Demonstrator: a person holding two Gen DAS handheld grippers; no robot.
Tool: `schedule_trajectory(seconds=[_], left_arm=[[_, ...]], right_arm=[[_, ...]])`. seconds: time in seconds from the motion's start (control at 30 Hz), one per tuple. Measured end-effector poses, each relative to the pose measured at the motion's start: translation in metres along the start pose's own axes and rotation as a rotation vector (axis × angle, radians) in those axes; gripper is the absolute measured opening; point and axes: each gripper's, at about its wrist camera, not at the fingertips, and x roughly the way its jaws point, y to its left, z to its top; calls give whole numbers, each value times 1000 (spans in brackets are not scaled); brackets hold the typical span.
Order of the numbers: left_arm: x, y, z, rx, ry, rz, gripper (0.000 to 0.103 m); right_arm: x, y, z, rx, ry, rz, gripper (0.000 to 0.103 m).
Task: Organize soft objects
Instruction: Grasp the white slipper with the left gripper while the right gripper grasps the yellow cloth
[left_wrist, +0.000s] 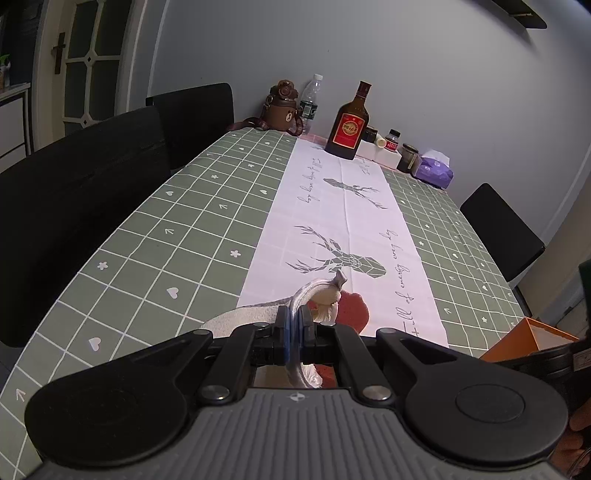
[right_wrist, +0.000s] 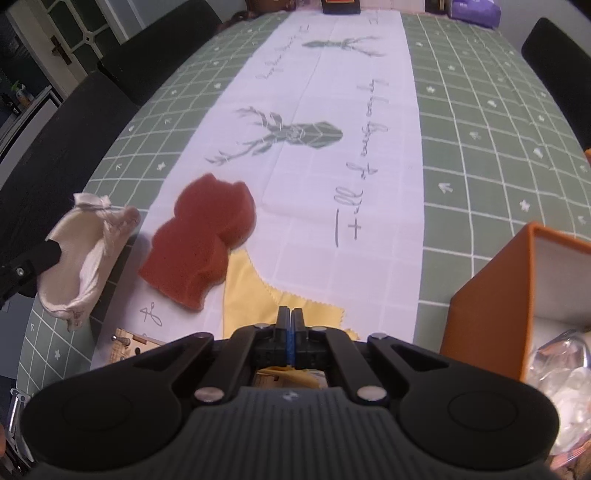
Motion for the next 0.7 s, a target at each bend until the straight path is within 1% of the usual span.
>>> schedule_trajectory(seconds=[0.07,0.1,0.13,0.2,0.27,0.33,0.37,0.4,0.47,0.5,0.53,0.57,0.6,0.7], left_arm=[[0,-1,0,1,2,-4,4],[0,-2,1,3,2,-4,4],[0,-3,0,4,3,-3,4],[2,-6,0,8,7,-5,4],[4,-10,-1,15,13,-8,4],[6,-12,-3,21,19,-11,4],[6,-13,-4,23,22,-12,4],[7,-13,-4,24,24,-13,4],[8,-14,-6,25,28,-12,4],[9,-14,-6,24,31,-12,4],[10,-14,-6,25,34,-13,4],[10,-14,-7,26,36,-13,4],[10,-15,-8,27,37,-13,4],[11,-15,-8,30,37,-13,4]], right_arm=[[0,-5,3,24,15,-11,0],[3,-9,4,43,33,-16,5],[8,-12,6,56,54,-24,7],[18,-15,6,68,91,-34,15],[28,-17,4,81,113,-41,15],[37,-18,3,98,133,-45,25],[39,-18,3,105,136,-46,33],[41,-16,3,103,136,-41,35],[45,-12,2,88,143,-52,35],[45,-9,1,74,134,-64,32],[46,-7,1,58,130,-79,24],[46,-4,1,44,128,-93,3],[47,-4,1,37,130,-101,0],[44,-6,0,36,119,-94,0]])
